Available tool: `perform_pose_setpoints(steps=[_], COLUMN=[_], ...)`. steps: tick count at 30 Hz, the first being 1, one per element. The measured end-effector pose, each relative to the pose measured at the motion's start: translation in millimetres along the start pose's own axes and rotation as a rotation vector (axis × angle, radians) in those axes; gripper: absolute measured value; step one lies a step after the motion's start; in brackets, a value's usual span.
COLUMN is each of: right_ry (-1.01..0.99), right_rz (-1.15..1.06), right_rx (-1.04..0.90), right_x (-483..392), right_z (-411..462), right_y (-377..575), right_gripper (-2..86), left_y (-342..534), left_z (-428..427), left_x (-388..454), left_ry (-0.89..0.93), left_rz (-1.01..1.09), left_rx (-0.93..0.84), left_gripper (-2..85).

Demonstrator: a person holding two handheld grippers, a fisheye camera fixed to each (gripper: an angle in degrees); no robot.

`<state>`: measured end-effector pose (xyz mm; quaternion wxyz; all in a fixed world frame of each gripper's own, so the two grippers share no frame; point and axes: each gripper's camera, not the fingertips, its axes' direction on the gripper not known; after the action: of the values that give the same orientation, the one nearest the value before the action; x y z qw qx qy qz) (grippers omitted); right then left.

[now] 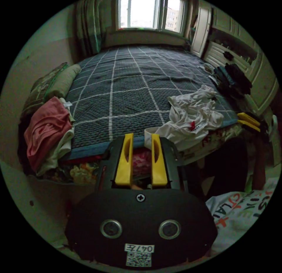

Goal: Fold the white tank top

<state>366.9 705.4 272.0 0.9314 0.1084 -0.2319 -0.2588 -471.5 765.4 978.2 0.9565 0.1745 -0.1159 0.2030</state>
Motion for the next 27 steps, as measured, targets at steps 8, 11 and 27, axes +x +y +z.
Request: perform_pose_setpoints(steps=[8,11,27], right_ry=[0.04,0.047,0.11], right_rz=[-0.005,-0.018,0.115], right_rx=[-0.008,-0.014,0.008], right_x=[9.0,12.5,46.0], right_z=[30.7,41.3,100.8], right_y=[-21.0,-33.9,-55.7], right_gripper=[3.0,2.4,2.0], left_y=[-8.5,-20.7,-59.8], left_z=[-5.2,5.9,60.3], left_x=[29.9,54.9,110.2], left_ry=[0.104,0.018,-0.208], left_rz=[0.341,0.515,0.598], left_rx=[0.012,-0.087,-0.173], left_gripper=[8.3,2.7,-0.1])
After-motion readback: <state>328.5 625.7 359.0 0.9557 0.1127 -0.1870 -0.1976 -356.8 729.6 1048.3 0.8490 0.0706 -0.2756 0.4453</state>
